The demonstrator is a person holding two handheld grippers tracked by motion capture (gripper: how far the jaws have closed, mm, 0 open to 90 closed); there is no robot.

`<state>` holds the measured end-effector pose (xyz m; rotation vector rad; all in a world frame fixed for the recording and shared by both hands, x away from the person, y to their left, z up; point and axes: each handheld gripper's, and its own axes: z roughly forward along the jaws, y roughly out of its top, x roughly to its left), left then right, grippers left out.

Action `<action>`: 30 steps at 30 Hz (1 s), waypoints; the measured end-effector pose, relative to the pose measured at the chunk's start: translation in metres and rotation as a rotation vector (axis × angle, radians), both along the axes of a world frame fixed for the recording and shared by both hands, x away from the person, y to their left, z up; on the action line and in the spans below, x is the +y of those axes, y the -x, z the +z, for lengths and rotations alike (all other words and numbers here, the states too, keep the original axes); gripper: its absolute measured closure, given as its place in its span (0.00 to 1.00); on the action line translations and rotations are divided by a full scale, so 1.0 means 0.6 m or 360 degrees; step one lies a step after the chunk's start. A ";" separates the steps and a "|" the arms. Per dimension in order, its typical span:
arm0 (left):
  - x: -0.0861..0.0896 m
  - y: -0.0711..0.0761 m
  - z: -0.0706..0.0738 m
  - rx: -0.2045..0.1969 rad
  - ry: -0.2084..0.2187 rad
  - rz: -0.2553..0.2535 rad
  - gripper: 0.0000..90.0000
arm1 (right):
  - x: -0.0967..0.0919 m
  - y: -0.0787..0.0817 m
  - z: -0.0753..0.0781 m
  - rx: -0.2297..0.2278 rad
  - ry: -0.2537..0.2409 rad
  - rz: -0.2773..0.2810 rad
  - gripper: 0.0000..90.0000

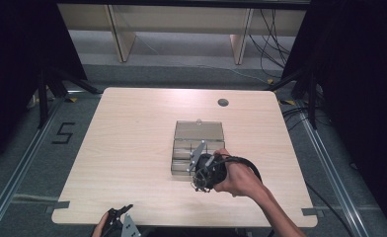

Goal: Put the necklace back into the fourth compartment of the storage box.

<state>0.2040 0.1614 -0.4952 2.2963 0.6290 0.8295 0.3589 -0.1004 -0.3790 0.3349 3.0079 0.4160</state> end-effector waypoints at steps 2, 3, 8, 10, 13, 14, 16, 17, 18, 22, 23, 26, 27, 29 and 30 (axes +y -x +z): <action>0.001 -0.001 0.000 -0.0003 -0.0005 0.0001 0.17 | 0.005 -0.009 0.005 0.0012 -0.0011 0.0038 0.90; -0.002 0.001 -0.001 0.0009 0.0056 0.0011 0.17 | 0.006 -0.011 0.007 0.0011 -0.0005 0.0034 0.90; -0.002 0.000 -0.001 -0.0005 0.0032 0.0010 0.17 | 0.018 -0.024 0.020 0.0015 0.0018 0.0002 0.90; -0.003 0.001 -0.002 -0.0003 0.0051 0.0007 0.17 | 0.021 -0.033 0.024 0.0011 0.0002 0.0022 0.90; 0.000 0.000 0.000 0.0006 0.0002 -0.0006 0.17 | 0.028 -0.041 0.031 0.0004 0.0013 0.0002 0.90; -0.002 0.001 -0.001 0.0014 0.0047 0.0009 0.17 | 0.030 -0.043 0.034 0.0007 0.0018 -0.0014 0.90; -0.002 0.000 -0.002 0.0011 0.0048 0.0010 0.17 | 0.034 -0.051 0.038 0.0004 0.0008 -0.0011 0.90; -0.002 -0.001 -0.003 0.0005 0.0045 0.0009 0.17 | 0.036 -0.053 0.041 0.0003 0.0009 -0.0020 0.90; -0.001 0.000 -0.004 0.0008 0.0056 0.0009 0.17 | 0.038 -0.057 0.043 0.0004 0.0011 -0.0024 0.90; 0.001 -0.001 -0.001 0.0009 0.0038 0.0009 0.17 | 0.048 -0.075 0.049 -0.0003 0.0013 -0.0031 0.90; 0.001 -0.001 -0.001 0.0011 0.0039 0.0008 0.17 | 0.050 -0.079 0.049 0.0003 0.0004 -0.0028 0.90; 0.000 -0.001 -0.002 0.0003 0.0054 0.0013 0.17 | 0.060 -0.090 0.048 0.0009 0.0018 -0.0039 0.90; 0.000 -0.001 -0.002 -0.0005 0.0058 0.0008 0.17 | 0.064 -0.093 0.047 0.0026 0.0020 -0.0068 0.90; 0.000 0.000 -0.001 -0.0001 0.0050 0.0005 0.17 | 0.071 -0.102 0.044 0.0017 0.0033 -0.0055 0.90; -0.001 0.000 -0.002 0.0003 0.0065 0.0006 0.17 | 0.074 -0.105 0.043 0.0020 0.0044 -0.0056 0.90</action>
